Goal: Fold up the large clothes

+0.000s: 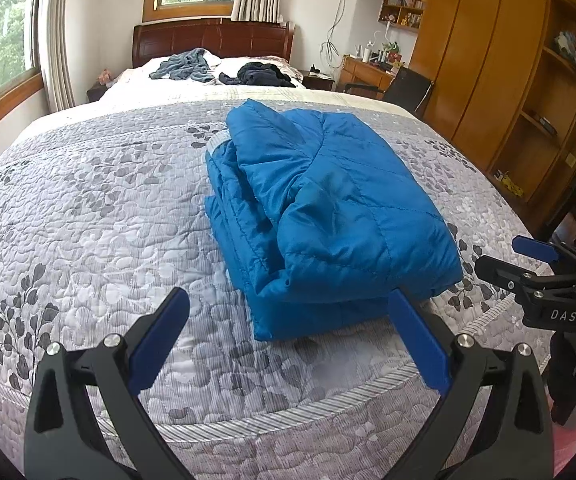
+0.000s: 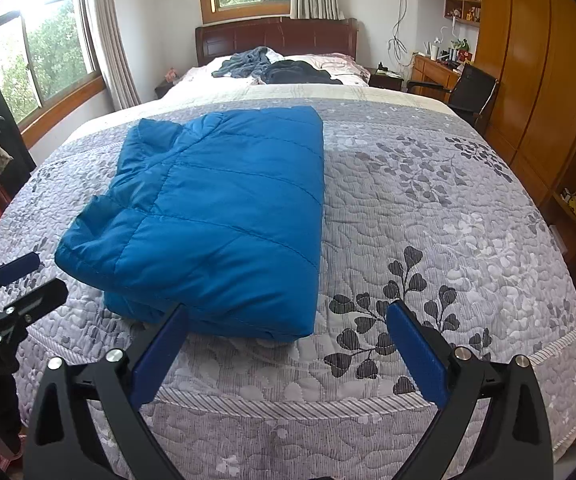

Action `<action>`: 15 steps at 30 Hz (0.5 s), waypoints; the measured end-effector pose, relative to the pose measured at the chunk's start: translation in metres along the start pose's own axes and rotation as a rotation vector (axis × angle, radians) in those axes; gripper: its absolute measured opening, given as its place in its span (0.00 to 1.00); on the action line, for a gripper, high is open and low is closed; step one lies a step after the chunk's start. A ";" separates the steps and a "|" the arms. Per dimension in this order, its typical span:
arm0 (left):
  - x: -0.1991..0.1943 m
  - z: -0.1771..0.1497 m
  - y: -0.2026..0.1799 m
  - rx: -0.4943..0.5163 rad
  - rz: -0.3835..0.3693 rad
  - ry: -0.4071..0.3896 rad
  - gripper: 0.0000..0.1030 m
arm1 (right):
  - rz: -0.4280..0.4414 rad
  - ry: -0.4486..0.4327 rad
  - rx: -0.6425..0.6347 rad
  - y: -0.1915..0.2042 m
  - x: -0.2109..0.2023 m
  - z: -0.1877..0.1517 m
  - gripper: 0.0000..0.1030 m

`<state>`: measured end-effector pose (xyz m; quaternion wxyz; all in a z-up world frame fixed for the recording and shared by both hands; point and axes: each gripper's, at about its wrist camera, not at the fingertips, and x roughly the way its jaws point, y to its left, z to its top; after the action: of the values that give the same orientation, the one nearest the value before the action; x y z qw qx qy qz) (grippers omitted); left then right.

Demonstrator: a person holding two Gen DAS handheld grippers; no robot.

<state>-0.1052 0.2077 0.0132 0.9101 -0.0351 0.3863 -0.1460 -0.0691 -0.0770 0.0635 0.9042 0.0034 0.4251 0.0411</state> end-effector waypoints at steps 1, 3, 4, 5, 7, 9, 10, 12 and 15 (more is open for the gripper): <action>0.000 0.000 0.000 0.000 0.000 0.000 0.96 | 0.000 -0.001 -0.001 0.000 0.000 0.000 0.96; 0.000 0.000 0.000 0.000 0.000 0.000 0.96 | -0.001 -0.001 -0.002 -0.001 0.001 0.000 0.96; 0.000 0.000 0.000 0.000 -0.001 0.000 0.96 | 0.000 0.000 -0.001 -0.001 0.001 0.000 0.96; 0.000 0.000 0.000 0.000 0.000 0.001 0.96 | 0.001 0.000 -0.001 -0.001 0.001 0.000 0.96; 0.000 0.000 -0.001 0.001 -0.001 0.002 0.96 | 0.003 0.003 0.000 -0.002 0.001 0.000 0.96; 0.000 0.000 -0.001 0.001 0.000 0.003 0.96 | 0.005 0.004 0.000 -0.002 0.002 0.000 0.96; 0.000 0.000 -0.001 0.001 -0.001 0.002 0.96 | 0.006 0.004 0.000 -0.002 0.002 0.000 0.96; 0.000 0.000 -0.001 0.001 -0.001 0.002 0.96 | 0.008 0.005 0.001 -0.003 0.002 0.000 0.96; 0.000 0.000 -0.001 0.002 -0.001 0.003 0.96 | 0.006 0.004 0.000 -0.002 0.001 0.000 0.96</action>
<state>-0.1051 0.2070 0.0130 0.9095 -0.0343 0.3874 -0.1468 -0.0683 -0.0789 0.0622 0.9032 0.0045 0.4269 0.0436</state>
